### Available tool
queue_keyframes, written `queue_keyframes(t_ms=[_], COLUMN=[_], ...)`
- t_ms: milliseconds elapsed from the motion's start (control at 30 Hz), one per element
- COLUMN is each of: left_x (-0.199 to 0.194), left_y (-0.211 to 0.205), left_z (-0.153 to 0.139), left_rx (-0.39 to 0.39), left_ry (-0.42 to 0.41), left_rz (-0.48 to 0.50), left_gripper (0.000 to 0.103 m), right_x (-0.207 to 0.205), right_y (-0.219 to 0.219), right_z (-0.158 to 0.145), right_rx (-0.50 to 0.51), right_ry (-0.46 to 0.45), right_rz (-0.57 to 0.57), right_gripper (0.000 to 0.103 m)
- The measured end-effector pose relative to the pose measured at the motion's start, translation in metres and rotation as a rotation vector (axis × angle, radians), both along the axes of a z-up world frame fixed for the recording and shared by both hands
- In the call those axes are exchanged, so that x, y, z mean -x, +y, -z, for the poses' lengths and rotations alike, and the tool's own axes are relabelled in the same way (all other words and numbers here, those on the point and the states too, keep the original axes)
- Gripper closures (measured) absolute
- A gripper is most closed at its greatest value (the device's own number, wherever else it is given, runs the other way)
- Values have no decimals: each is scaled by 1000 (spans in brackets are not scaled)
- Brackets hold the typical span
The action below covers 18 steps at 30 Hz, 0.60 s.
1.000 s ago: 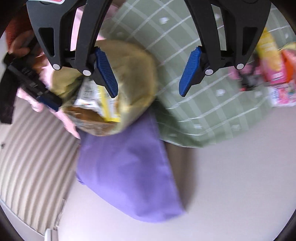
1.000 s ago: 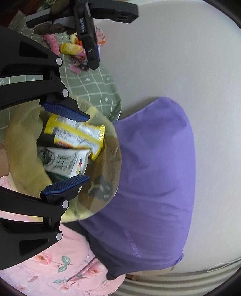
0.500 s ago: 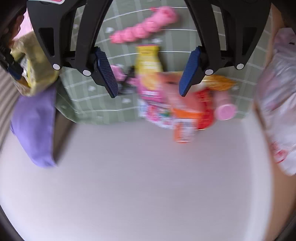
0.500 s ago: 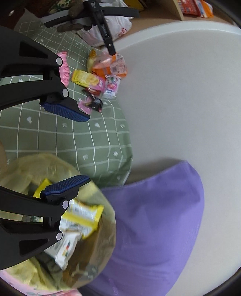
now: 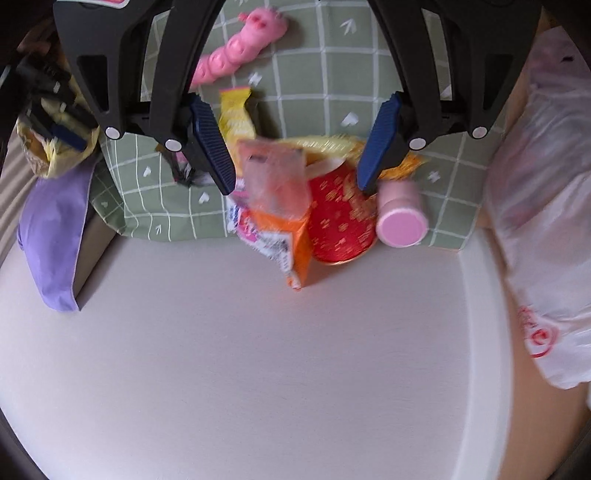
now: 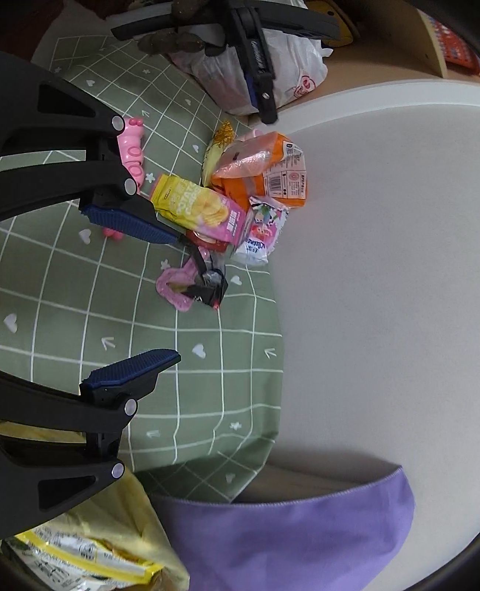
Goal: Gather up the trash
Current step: 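Grasp the red paper cup with the left gripper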
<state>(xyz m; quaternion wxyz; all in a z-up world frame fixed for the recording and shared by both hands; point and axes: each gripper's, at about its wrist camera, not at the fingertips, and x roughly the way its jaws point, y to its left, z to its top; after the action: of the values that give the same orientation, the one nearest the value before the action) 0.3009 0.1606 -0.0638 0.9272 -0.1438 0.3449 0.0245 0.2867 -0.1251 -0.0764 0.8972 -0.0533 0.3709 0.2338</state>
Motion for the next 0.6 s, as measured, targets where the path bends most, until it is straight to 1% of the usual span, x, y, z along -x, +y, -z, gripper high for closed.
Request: queue_keyframes(t_ms=[133,167,200,233,267,367,433,500,567,600], left_x=[-28,-33,-40,-42,-43,-28,-13,6,17,23], left_y=[-13,-17,-19,-19,-17,-7,-2,5,8,9], left_z=[10,14,18,21,23,22,21,18,20,22], left_rx=[-55,-67,-84,-82,-70,-9,47,133,209,279], left_ry=[24,33,54,69,86,103,114,124,137,151], left_rz=[-22,-17,-7,3,13,40,69,106,130,160], left_gripper=[38,41,47,62,64,74,76,76,76,76], right_x=[-4,-5,-6,-6,-6,-6,-8,-12,-15,-18], right_y=[6,7,8,8,9,9,11,17,26,32], right_z=[10,13,15,17,19,24,29,32,35,36], right_rx=[-6,-10,-14,-15,-13,-7,-17,-39,-54,-59], right_ry=[47,55,65,71,75,90,105,114,120,123], right_rz=[5,3,2,1,-1,-4,-14,-34,-56,-72], right_gripper=[47,47,47,47,47,47,47,47,47,47])
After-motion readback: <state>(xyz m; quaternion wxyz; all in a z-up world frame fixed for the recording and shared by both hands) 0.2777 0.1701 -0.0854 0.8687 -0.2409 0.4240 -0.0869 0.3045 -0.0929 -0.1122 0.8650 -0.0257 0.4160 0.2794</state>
